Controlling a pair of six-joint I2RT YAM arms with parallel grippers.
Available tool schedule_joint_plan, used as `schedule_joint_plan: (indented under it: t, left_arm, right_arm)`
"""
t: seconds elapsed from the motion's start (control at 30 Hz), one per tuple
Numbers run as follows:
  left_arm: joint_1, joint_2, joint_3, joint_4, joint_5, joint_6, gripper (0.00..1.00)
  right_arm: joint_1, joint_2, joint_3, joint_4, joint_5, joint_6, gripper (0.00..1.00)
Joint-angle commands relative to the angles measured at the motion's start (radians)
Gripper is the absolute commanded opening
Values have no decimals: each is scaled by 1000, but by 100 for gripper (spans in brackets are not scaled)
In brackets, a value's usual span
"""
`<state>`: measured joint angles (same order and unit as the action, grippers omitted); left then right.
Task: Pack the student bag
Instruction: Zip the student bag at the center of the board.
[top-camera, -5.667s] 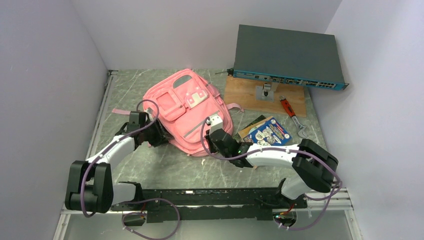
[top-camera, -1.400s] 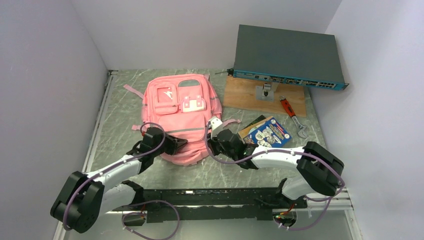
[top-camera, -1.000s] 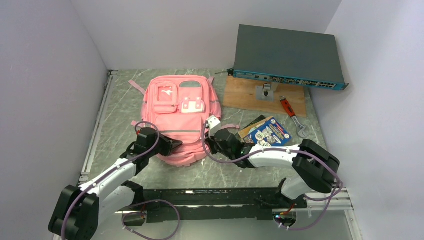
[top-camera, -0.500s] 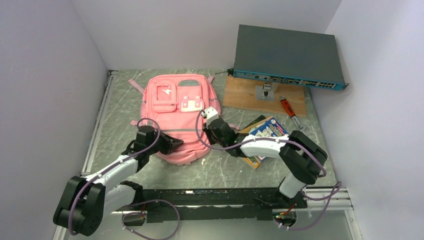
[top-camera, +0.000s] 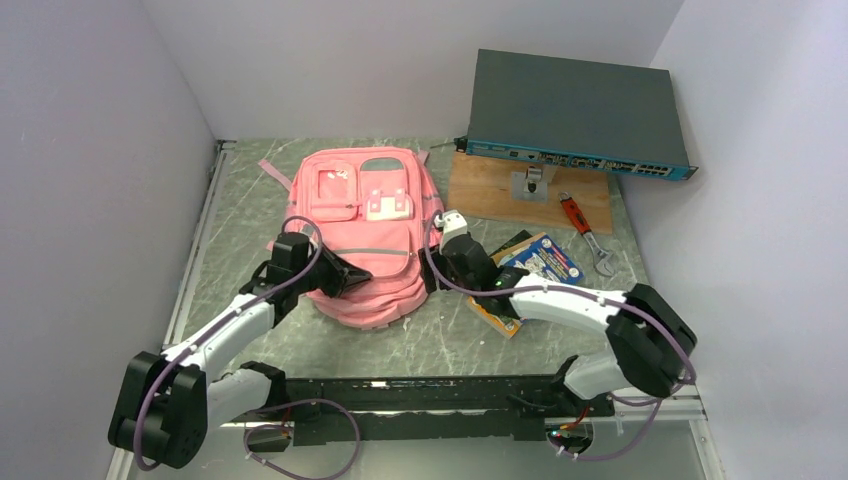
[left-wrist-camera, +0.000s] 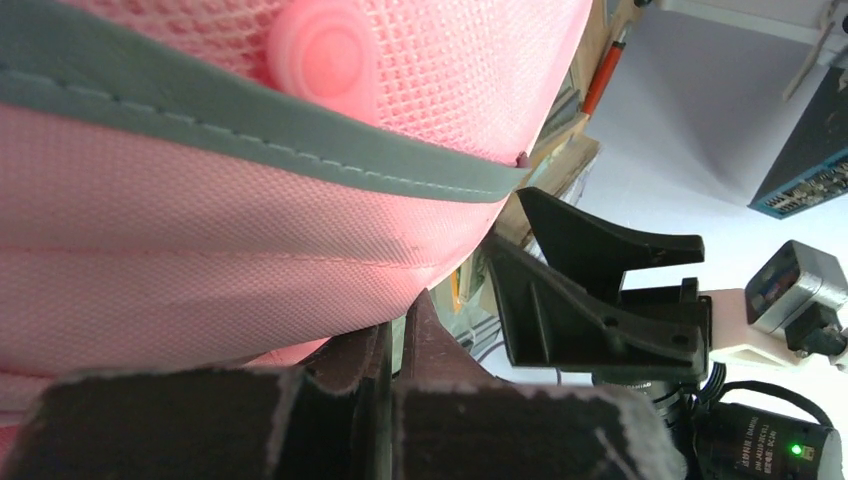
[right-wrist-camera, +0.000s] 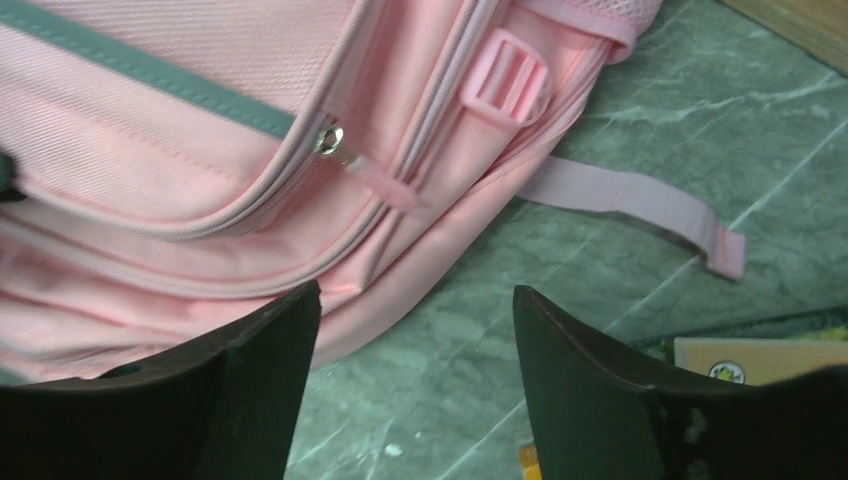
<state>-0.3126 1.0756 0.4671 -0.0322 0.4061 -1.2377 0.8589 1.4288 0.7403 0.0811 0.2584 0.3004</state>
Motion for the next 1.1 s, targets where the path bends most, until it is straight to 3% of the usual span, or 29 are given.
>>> schedule_joint_plan:
  t: [0.0, 0.27, 0.57, 0.67, 0.8, 0.9, 1.07]
  left_arm:
    - [-5, -48, 100, 43, 131, 36, 0]
    - [-5, -102, 157, -13, 132, 38, 0]
    - [-5, -164, 232, -113, 101, 110, 0]
    - [-5, -179, 252, -129, 93, 132, 0]
    - [-5, -174, 261, -91, 126, 130, 0]
    - [-5, -167, 255, -50, 148, 112, 0]
    - [-9, -163, 237, 1, 175, 90, 0]
  right_arm:
    - [2, -114, -39, -25, -75, 100, 77]
    - [-21, -134, -20, 24, -195, 220, 85]
    - [-112, -175, -20, 39, -295, 327, 89]
    - [-157, -201, -39, 68, -392, 364, 90]
    - [-181, -174, -39, 124, -506, 445, 91]
    - [-180, -126, -64, 261, -594, 541, 90]
    - [-181, -38, -31, 352, -627, 605, 86]
